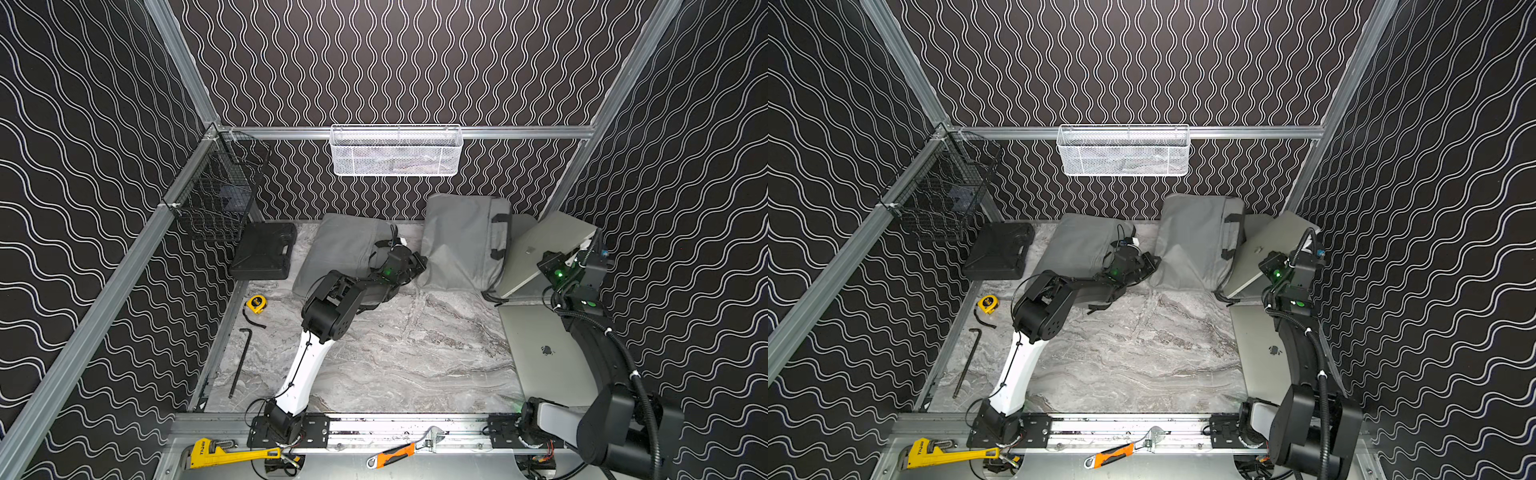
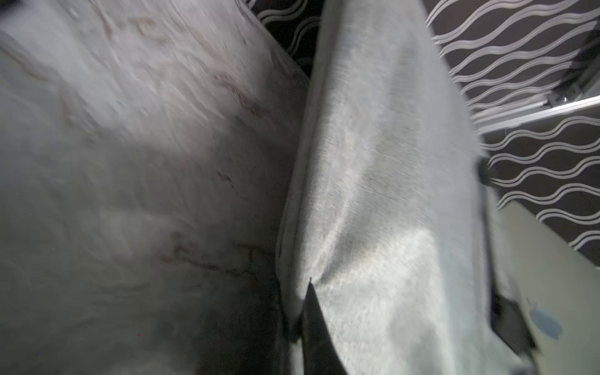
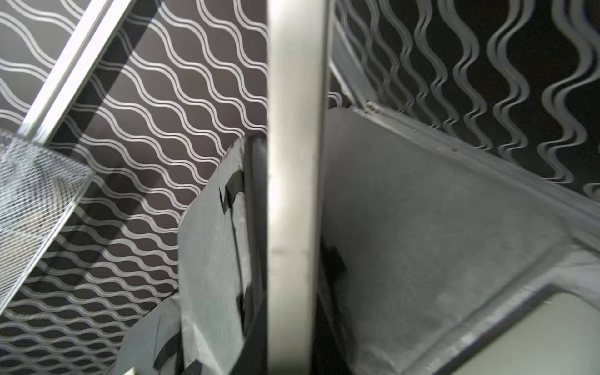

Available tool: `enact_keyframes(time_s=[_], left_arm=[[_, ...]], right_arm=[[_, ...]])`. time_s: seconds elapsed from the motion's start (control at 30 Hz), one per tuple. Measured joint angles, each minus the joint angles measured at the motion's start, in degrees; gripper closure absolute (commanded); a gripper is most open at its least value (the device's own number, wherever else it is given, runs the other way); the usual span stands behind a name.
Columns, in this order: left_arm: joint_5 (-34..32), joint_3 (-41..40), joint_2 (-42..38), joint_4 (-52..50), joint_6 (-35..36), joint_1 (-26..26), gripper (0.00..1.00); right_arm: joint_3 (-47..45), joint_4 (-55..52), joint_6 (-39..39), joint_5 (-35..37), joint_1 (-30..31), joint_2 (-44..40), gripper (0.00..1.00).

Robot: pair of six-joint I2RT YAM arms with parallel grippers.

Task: Open the zippered laptop bag and take out the laptop
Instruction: Take out the laptop from the zippered laptop bag.

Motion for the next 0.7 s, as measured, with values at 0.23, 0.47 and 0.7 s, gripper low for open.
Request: enact_keyframes(time_s=[0.23, 0.47, 0.7], left_arm=[[-0.98, 1.07, 0.98, -0.11, -0.63, -0.26, 1.00], [-3.26, -0.09, -0.46, -1.38, -2.01, -1.46, 1.00], [-6.64, -2.36, -2.10, -2.89, -3.56, -2.27, 1.00]], right_arm=[[0.00, 0.00, -1.03, 2.84, -0.28, -1.70, 1.00], [-1.16, -1.33, -1.20, 4.24, -0.26, -7.19, 1.00], [-3.30, -3.06, -2.01, 9.86, -0.28, -13.84, 1.00]])
